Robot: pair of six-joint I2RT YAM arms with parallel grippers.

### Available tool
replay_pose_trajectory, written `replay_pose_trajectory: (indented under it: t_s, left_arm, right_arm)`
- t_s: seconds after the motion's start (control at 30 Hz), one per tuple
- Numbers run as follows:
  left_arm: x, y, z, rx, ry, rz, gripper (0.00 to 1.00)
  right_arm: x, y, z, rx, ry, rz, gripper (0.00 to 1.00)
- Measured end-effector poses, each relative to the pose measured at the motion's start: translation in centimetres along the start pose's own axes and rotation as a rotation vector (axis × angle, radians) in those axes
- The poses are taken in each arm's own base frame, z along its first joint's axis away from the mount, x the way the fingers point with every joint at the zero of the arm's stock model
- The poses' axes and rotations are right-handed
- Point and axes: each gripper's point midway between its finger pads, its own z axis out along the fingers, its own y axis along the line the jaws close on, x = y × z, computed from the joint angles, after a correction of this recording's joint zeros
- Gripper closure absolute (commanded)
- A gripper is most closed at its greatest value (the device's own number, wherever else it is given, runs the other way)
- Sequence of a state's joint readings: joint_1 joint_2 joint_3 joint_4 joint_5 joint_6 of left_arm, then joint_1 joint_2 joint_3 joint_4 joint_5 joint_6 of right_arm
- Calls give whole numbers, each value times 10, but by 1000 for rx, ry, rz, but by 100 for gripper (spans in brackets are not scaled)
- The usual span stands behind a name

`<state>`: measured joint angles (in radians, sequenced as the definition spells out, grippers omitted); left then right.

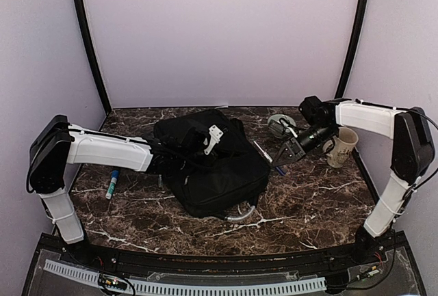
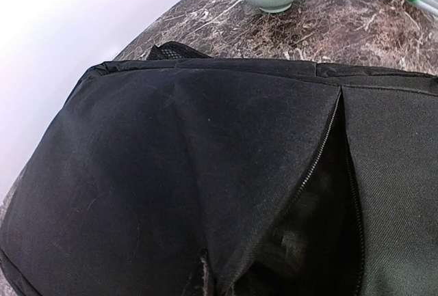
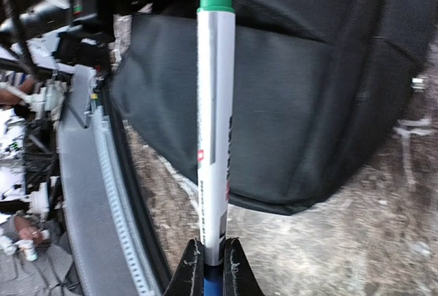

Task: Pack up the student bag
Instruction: Place the pen in the upper front pocket of the bag.

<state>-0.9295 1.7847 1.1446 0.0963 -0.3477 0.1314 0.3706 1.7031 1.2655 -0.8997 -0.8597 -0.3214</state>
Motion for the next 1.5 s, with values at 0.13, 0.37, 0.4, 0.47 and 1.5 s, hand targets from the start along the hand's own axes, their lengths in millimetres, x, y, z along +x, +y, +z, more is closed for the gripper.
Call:
replay_pose_trajectory:
  t_s: [0.13,0.37,0.4,0.47,1.5]
  left_arm:
    - [-2,-1,2,2,-13,-34,98]
    - [-4,-1,2,-1,-19,-47,98]
    - [-4,0,2,-2,-20,-47,98]
    - [-4,0,2,-3,-20,-47,98]
    - [-2,-1,0,2,-22,5,98]
  right_arm:
    - [5,19,9,-113,23,23,94]
    - [5,30,41,-215,128,71,94]
    - [4,31,46,-223,140,79,93]
    - [4,31,55,-237,163,98,93]
    - [-72,-5,102,-229,104,285,50]
